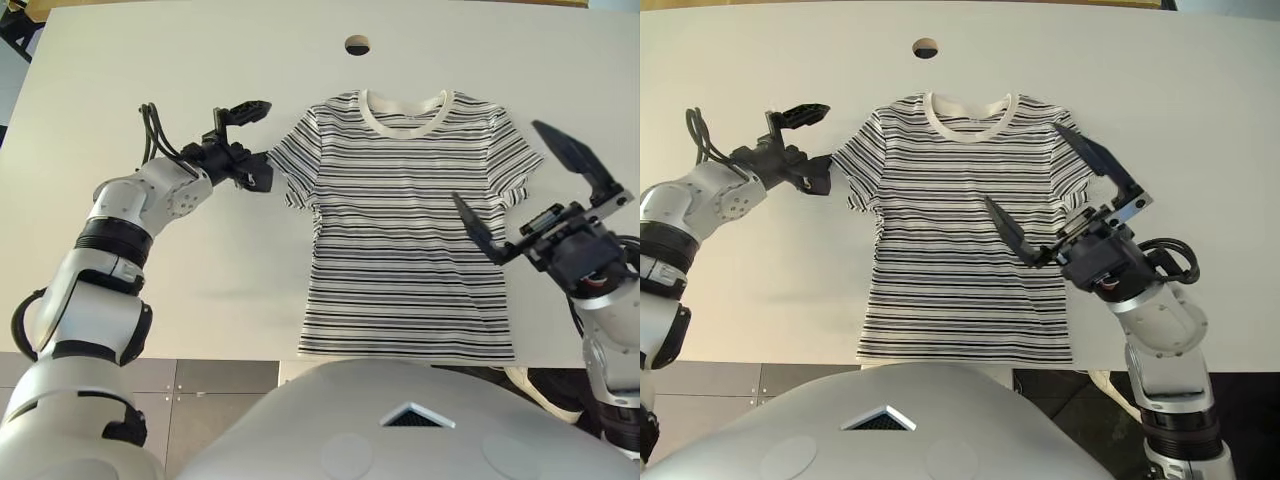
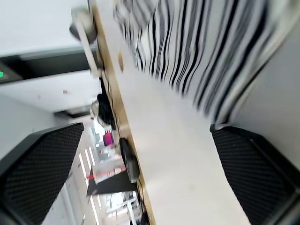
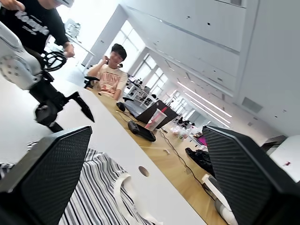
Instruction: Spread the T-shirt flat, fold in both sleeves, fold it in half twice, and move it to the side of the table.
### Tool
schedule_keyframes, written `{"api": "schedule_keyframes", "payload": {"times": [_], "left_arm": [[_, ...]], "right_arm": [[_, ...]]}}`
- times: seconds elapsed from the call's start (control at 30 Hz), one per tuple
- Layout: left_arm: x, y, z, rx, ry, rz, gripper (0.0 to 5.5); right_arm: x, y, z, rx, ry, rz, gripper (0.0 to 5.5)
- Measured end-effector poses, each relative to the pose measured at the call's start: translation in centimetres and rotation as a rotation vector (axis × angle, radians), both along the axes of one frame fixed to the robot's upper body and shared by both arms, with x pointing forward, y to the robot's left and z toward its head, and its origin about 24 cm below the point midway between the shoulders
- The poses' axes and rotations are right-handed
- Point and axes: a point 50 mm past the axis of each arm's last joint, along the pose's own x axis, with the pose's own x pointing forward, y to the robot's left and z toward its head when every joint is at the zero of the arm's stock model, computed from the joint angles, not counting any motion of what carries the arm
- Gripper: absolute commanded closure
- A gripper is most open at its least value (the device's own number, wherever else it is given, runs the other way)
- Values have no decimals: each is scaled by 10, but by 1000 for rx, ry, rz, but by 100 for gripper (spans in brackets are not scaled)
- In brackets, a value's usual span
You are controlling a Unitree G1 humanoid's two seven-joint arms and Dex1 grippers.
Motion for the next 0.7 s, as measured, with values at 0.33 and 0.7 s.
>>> {"api": "schedule_keyframes", "payload": {"times": [0.33, 0.7], "left_arm": [[5, -6, -3, -15, 11, 2, 66], [3, -24, -16, -30, 41, -41, 267]], "right_arm": [[8, -2, -8, 7, 5, -56, 111], [17, -4, -14, 11, 14, -76, 111]]}}
